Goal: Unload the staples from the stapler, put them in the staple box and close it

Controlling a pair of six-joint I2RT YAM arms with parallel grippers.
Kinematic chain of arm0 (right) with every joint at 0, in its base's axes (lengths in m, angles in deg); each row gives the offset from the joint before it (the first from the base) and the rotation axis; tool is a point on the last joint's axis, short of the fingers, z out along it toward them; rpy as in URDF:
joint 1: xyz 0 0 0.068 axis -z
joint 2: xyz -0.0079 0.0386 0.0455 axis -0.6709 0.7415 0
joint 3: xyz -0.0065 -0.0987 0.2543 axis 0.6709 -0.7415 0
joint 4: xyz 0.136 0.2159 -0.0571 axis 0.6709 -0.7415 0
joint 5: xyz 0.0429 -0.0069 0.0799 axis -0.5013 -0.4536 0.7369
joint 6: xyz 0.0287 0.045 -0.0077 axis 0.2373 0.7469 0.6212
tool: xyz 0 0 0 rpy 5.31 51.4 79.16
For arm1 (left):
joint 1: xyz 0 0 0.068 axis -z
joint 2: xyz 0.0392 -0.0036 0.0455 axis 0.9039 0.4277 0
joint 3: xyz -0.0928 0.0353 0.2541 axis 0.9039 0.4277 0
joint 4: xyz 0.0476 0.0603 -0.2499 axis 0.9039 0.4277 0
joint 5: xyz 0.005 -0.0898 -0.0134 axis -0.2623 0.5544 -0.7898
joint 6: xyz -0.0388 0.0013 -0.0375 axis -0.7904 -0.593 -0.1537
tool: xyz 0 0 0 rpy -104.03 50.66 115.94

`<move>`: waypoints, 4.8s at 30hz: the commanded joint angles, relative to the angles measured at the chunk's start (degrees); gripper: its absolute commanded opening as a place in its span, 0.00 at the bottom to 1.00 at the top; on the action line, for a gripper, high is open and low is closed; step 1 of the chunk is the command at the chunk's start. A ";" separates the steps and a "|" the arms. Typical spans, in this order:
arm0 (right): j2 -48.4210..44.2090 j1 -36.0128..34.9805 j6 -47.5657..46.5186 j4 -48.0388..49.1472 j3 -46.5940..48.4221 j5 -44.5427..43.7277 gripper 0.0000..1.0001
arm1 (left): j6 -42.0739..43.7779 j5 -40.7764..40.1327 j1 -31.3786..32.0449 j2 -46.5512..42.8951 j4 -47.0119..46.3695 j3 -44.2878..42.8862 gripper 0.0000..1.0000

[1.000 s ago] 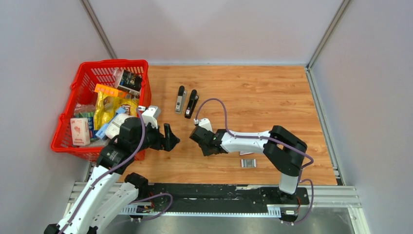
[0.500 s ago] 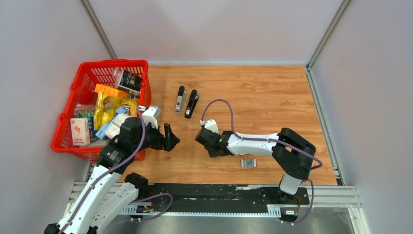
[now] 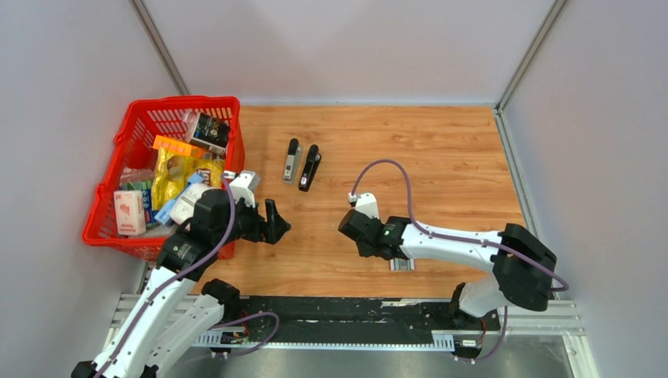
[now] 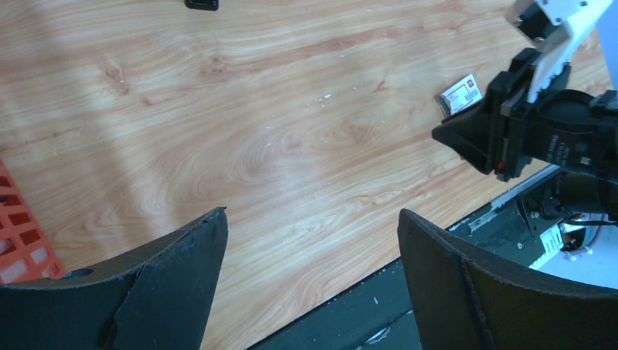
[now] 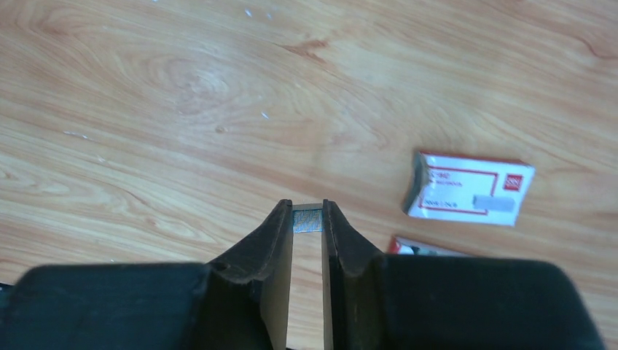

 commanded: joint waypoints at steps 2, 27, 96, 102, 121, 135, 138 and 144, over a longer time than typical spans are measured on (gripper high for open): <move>-7.20 0.32 4.40 -4.87 -3.51 -4.02 0.20 | 0.15 -0.10 -0.19 -0.02 -1.27 0.35 0.94; -20.57 0.32 15.66 -14.63 -14.06 -5.34 0.20 | 0.07 0.25 -0.19 0.07 -1.35 0.44 0.94; -18.64 4.09 18.83 -13.58 -17.23 -9.21 0.00 | -0.02 0.34 -0.19 -0.55 -1.44 0.53 0.94; -17.41 4.53 18.56 -12.17 -17.40 -8.60 0.00 | -0.02 0.51 -0.19 -0.55 -1.44 0.53 0.94; -14.24 4.45 17.59 -9.18 -16.70 -6.84 0.00 | 0.07 0.60 -0.19 -0.90 -1.53 0.53 0.94; -16.26 4.53 18.03 -12.87 -16.26 -9.03 0.00 | -0.02 0.69 -0.19 -0.81 -1.53 0.53 0.94; -17.05 4.45 18.12 -13.75 -15.91 -9.65 0.00 | -0.02 0.69 -0.19 -0.81 -1.61 0.62 0.94; -17.76 4.53 18.03 -14.19 -15.65 -9.56 0.00 | -0.02 0.69 -0.19 -0.81 -1.53 0.53 0.94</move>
